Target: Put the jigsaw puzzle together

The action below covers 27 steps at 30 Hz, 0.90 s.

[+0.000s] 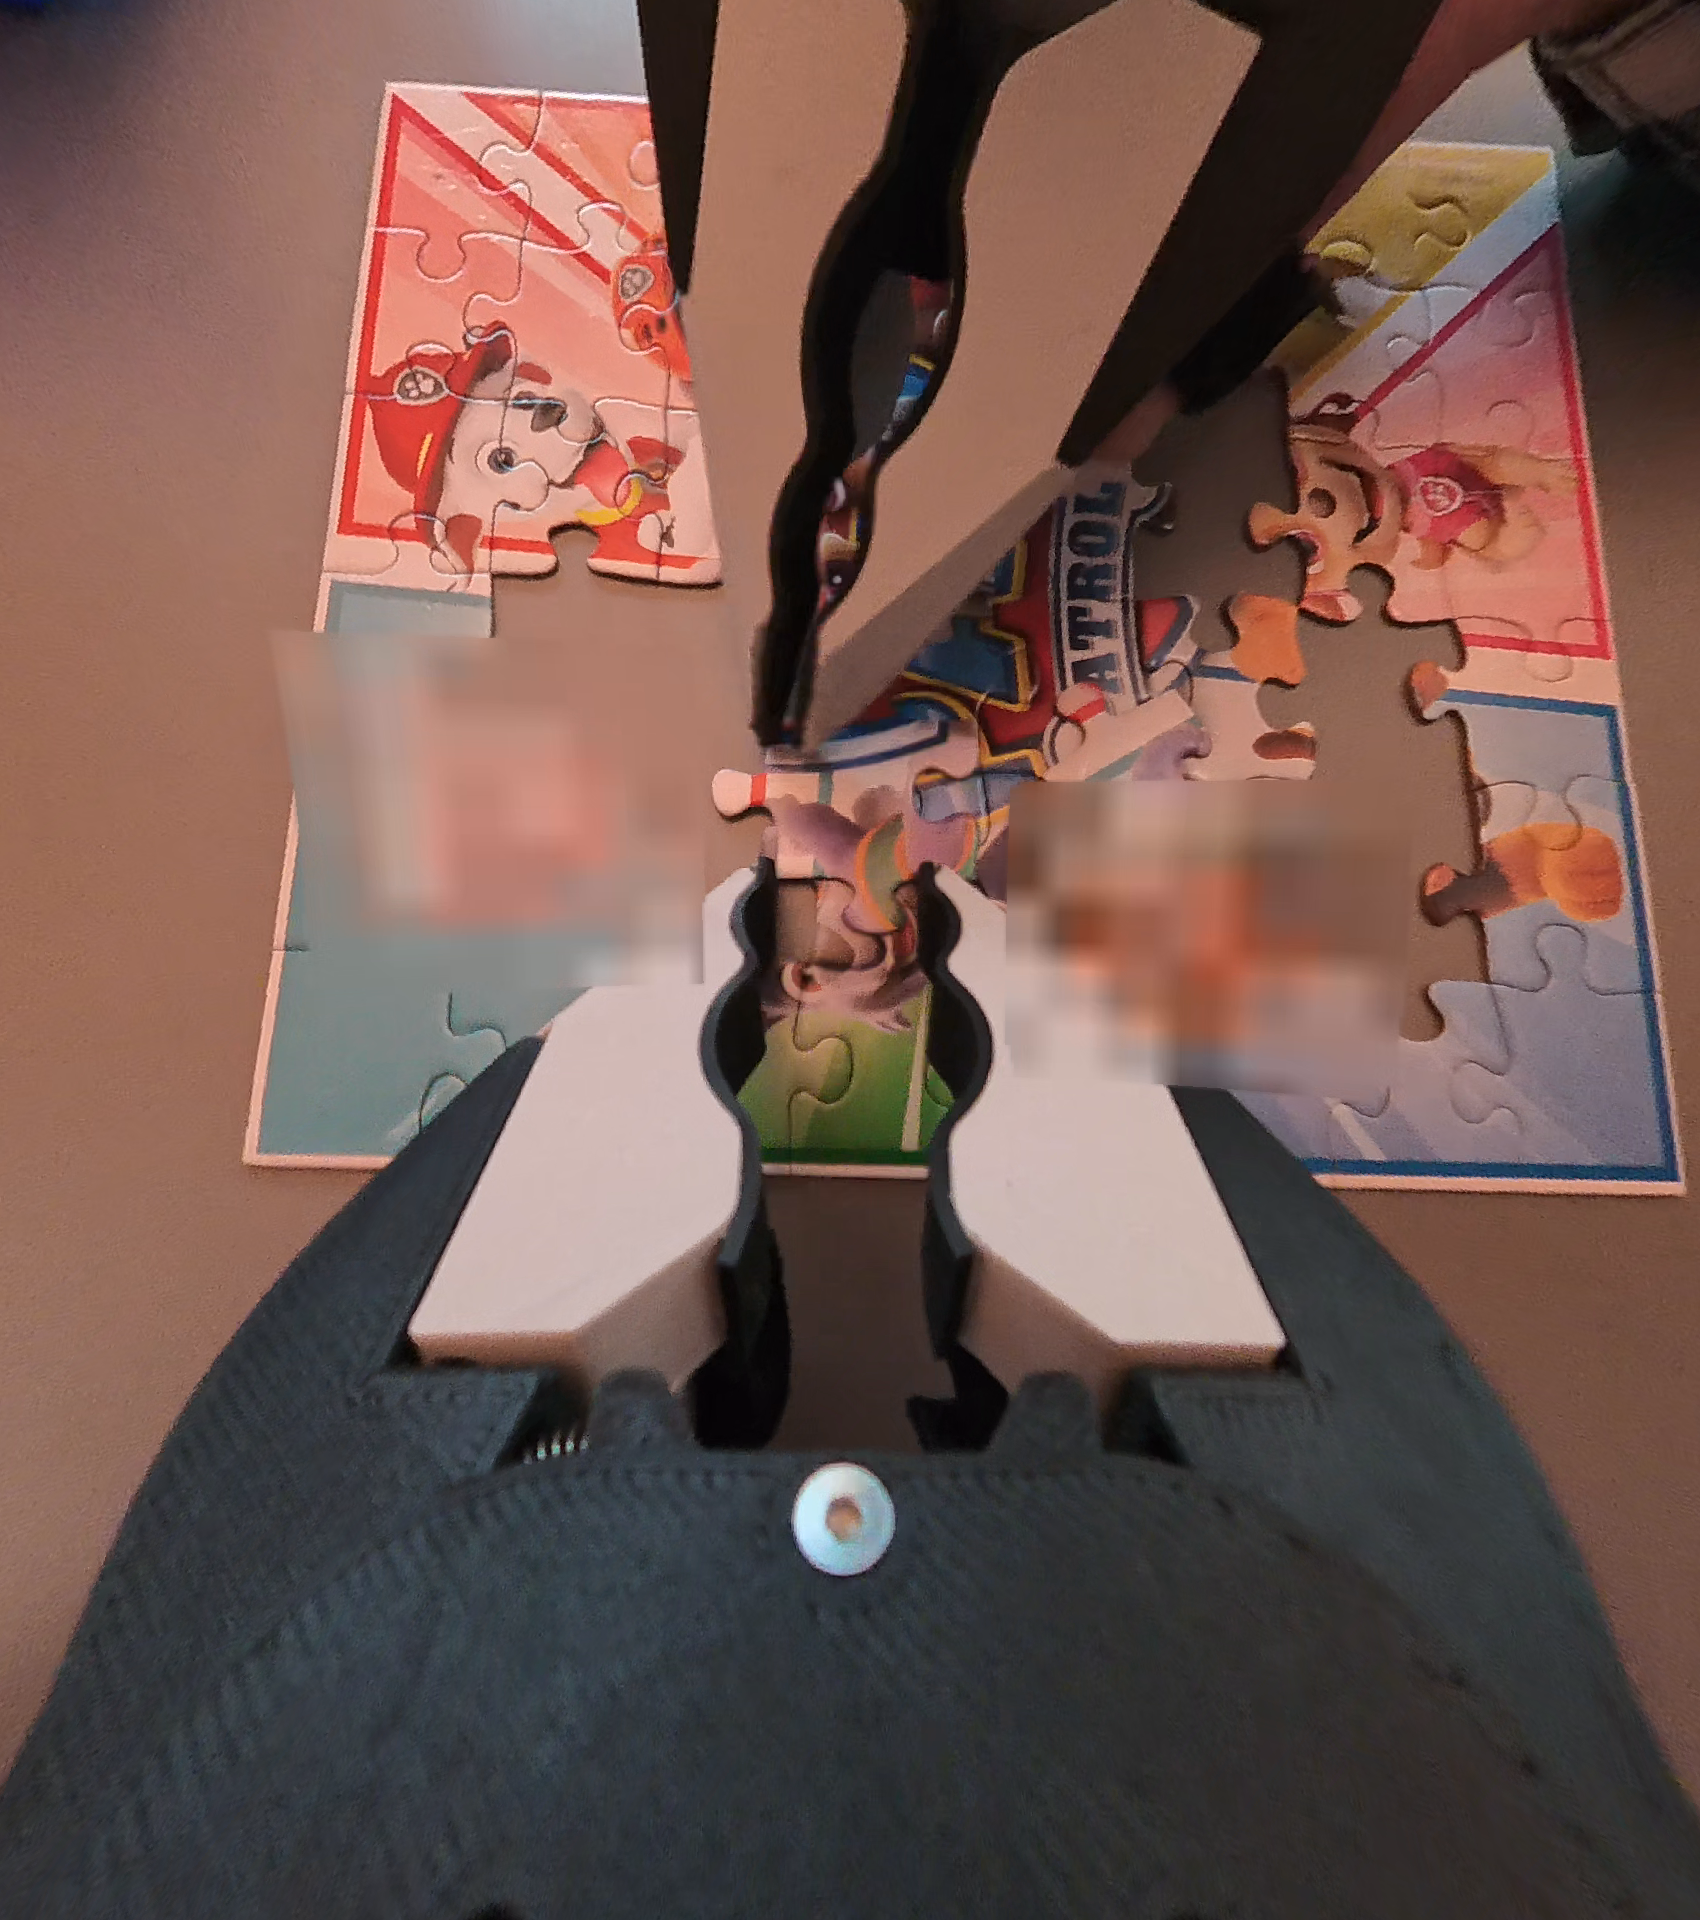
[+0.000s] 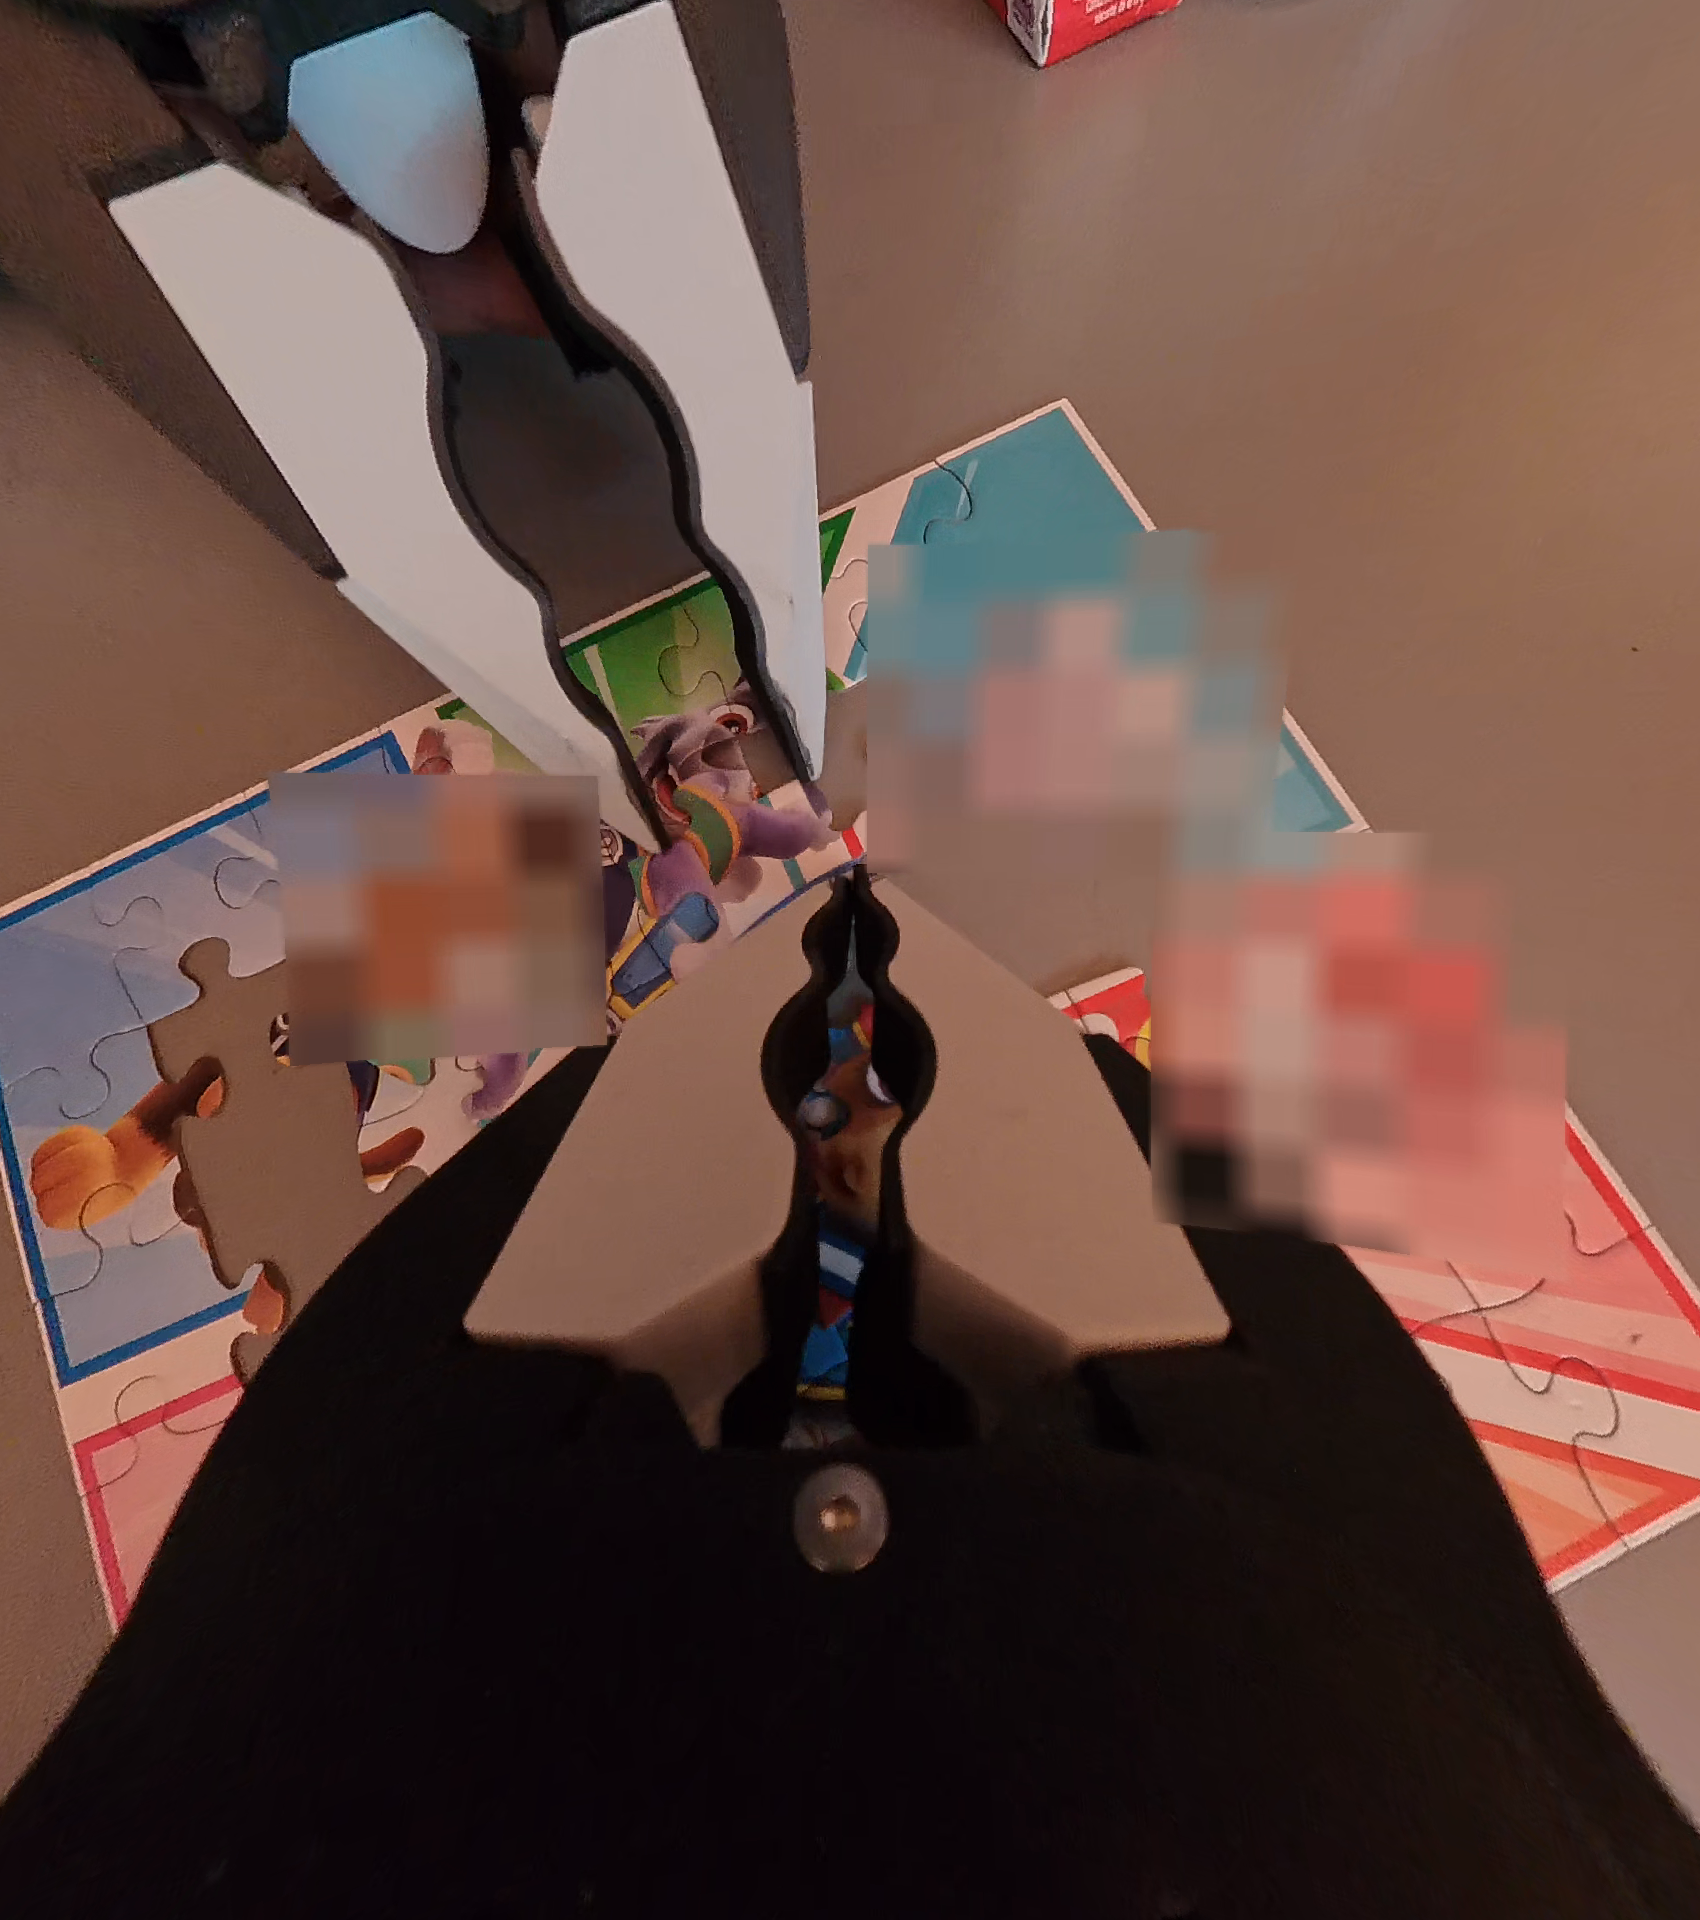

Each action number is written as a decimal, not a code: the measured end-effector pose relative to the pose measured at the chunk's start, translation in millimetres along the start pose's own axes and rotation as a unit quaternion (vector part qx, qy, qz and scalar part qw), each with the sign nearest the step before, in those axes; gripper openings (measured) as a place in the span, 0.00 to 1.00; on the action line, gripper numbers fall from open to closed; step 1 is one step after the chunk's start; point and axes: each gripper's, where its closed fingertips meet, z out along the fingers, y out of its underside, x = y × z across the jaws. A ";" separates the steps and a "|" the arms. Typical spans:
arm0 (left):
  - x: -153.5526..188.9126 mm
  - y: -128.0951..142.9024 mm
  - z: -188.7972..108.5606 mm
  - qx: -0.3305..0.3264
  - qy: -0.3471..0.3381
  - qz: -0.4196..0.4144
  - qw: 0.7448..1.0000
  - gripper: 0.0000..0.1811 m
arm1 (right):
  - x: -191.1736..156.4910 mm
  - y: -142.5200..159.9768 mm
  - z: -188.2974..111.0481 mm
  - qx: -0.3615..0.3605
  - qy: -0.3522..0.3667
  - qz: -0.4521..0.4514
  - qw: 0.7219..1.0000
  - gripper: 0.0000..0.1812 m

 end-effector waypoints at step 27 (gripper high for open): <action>20.2 3.5 -10.8 -0.025 0.034 0.038 0.998 0.14 | -35.8 21.9 -27.3 -0.035 -0.062 -0.077 0.995 0.05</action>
